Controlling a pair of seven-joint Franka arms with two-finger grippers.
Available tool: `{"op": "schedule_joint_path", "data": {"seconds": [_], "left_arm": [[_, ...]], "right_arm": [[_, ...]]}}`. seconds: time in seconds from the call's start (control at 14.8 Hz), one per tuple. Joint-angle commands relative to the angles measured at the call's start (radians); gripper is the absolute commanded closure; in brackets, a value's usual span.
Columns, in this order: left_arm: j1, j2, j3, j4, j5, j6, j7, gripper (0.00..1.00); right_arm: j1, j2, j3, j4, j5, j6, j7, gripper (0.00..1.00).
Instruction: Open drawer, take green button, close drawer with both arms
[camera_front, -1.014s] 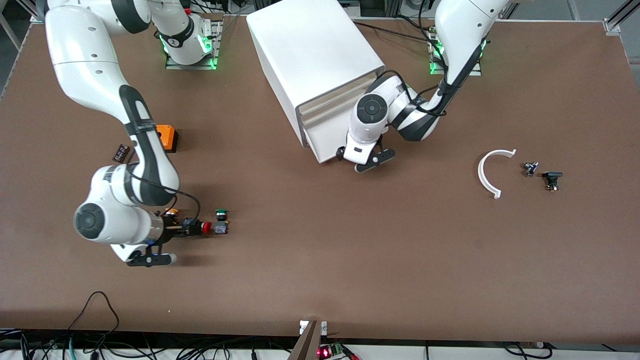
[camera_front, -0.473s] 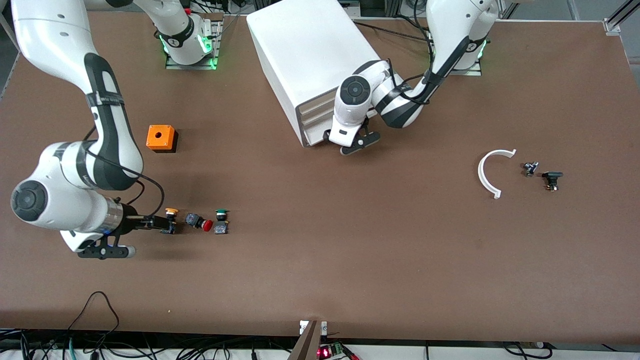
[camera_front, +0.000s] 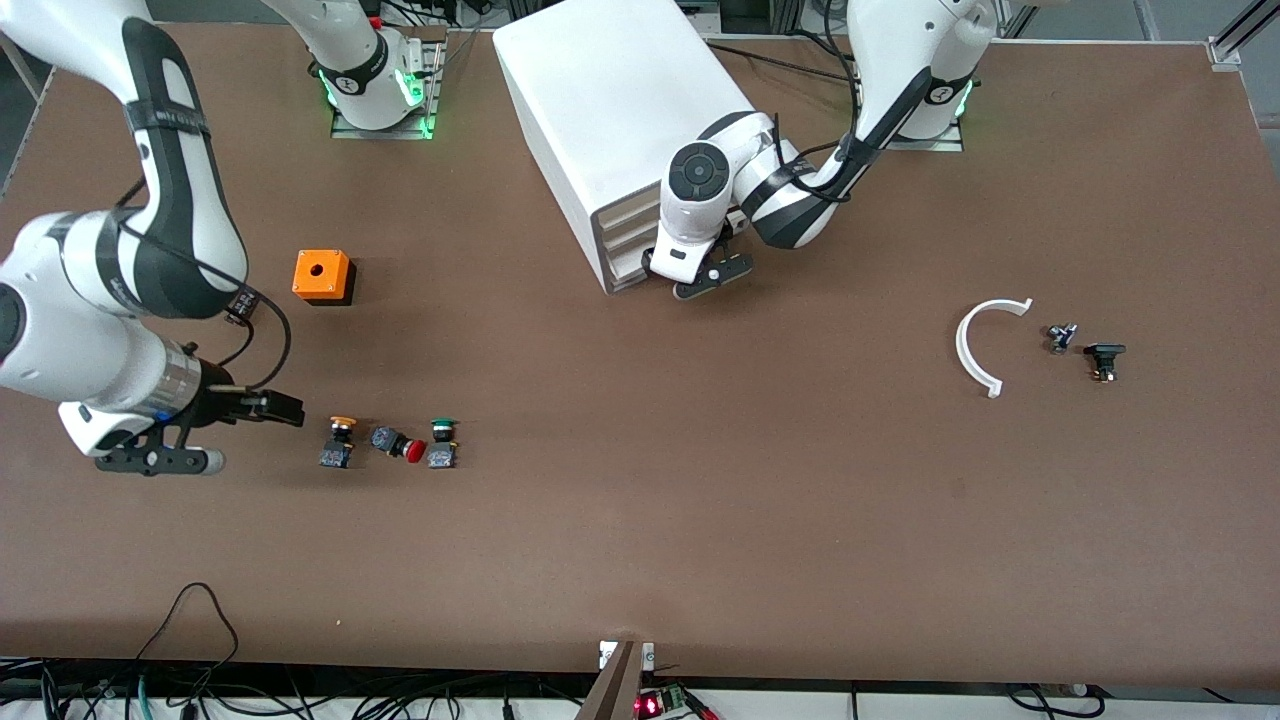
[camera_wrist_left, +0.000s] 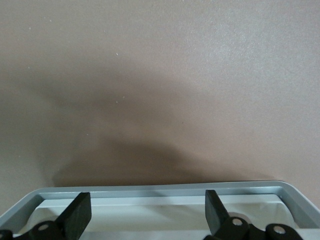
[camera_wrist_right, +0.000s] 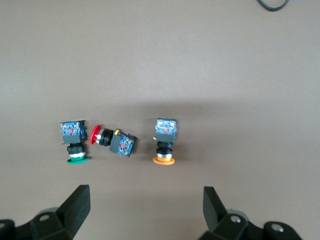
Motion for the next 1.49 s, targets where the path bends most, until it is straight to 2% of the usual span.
{"op": "schedule_joint_path", "data": {"seconds": [0.0, 0.34, 0.47, 0.61, 0.88, 1.15, 1.42], "left_arm": [[-0.001, -0.032, -0.011, -0.022, -0.025, -0.021, 0.008, 0.00], [0.008, -0.032, -0.012, -0.015, -0.025, -0.022, 0.013, 0.00], [0.029, -0.037, -0.011, 0.023, -0.025, -0.031, 0.013, 0.00], [0.078, -0.037, -0.011, 0.103, -0.010, -0.150, 0.060, 0.00], [0.181, -0.074, -0.006, 0.276, -0.008, -0.368, 0.315, 0.00], [0.316, -0.127, 0.000, 0.378, 0.032, -0.419, 0.647, 0.00], [0.394, -0.144, 0.009, 0.513, 0.088, -0.576, 0.959, 0.00]], "right_arm": [[0.014, -0.103, 0.001, -0.083, -0.024, -0.040, 0.045, 0.00], [0.025, -0.232, 0.013, -0.077, -0.025, -0.183, 0.088, 0.00], [0.025, -0.263, 0.012, -0.077, -0.030, -0.228, 0.089, 0.00], [0.025, -0.296, 0.013, -0.077, -0.060, -0.272, 0.098, 0.00], [0.025, -0.362, 0.012, -0.077, -0.062, -0.356, 0.121, 0.00], [0.025, -0.424, 0.006, -0.075, -0.062, -0.421, 0.114, 0.00], [0.025, -0.451, 0.003, -0.030, -0.060, -0.482, 0.094, 0.00]]}}
